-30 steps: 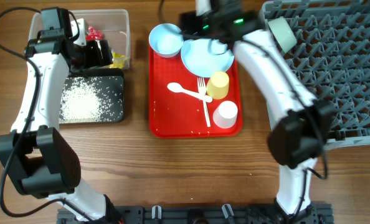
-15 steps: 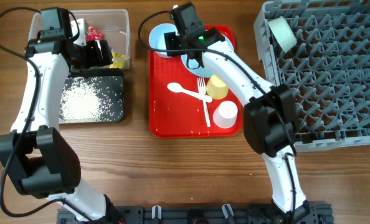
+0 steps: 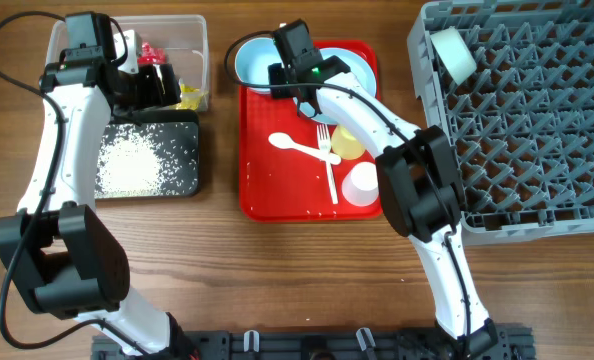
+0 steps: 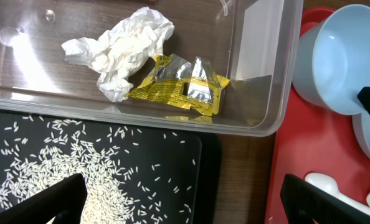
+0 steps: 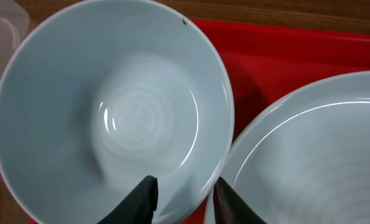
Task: Sort waste into correct bins and load items into the dishwasher rack
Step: 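Grasp the light-blue bowl rim with the right gripper, then carry the light-blue bowl into the dish rack and release it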
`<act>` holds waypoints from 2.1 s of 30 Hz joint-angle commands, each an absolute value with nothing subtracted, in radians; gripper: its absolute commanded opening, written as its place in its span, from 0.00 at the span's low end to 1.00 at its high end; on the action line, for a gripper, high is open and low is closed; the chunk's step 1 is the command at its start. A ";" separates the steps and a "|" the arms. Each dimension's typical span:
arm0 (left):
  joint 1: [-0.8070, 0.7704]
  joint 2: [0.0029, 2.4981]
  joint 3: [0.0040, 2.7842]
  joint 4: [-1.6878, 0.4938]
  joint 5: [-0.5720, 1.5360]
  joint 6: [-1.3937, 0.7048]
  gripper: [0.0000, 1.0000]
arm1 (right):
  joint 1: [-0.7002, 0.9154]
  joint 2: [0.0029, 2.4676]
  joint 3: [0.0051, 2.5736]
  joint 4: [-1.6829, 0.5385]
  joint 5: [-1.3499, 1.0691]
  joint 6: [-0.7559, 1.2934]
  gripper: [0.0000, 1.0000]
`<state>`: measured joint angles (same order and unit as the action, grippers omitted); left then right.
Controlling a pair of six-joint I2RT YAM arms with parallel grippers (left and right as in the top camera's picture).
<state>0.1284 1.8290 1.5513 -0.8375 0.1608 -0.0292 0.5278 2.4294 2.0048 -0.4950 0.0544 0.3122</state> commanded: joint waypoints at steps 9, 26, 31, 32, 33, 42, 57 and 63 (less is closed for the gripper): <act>0.131 1.818 1.558 -0.835 0.155 -0.035 1.00 | 0.502 2.450 2.003 -0.460 0.071 0.313 0.04; 0.131 1.818 1.558 -0.835 0.155 -0.035 1.00 | 0.445 2.001 2.003 -0.701 0.559 0.052 0.04; 0.131 1.818 1.558 -0.835 0.155 -0.035 1.00 | 0.377 1.874 2.003 -0.978 0.855 0.056 0.04; 0.131 1.818 1.558 -0.836 0.155 -0.035 1.00 | 0.362 1.866 2.003 -1.024 0.879 0.064 0.04; 0.131 1.818 1.558 -0.835 0.155 -0.035 1.00 | 0.343 1.861 2.003 -1.086 0.912 0.101 0.04; 0.131 1.818 1.558 -0.835 0.155 -0.035 1.00 | 0.179 1.861 1.988 -1.452 0.994 0.425 0.04; 0.131 1.818 1.558 -0.835 0.155 -0.035 1.00 | 0.131 1.925 1.824 -1.093 1.155 -0.051 0.04; 0.131 1.818 1.558 -0.835 0.155 -0.035 1.00 | 0.131 1.925 1.616 -0.980 1.192 -0.045 0.04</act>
<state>0.1284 1.8290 1.5513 -0.8379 0.1604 -0.0292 0.1387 1.9205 1.6585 -1.0065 1.1622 -0.0288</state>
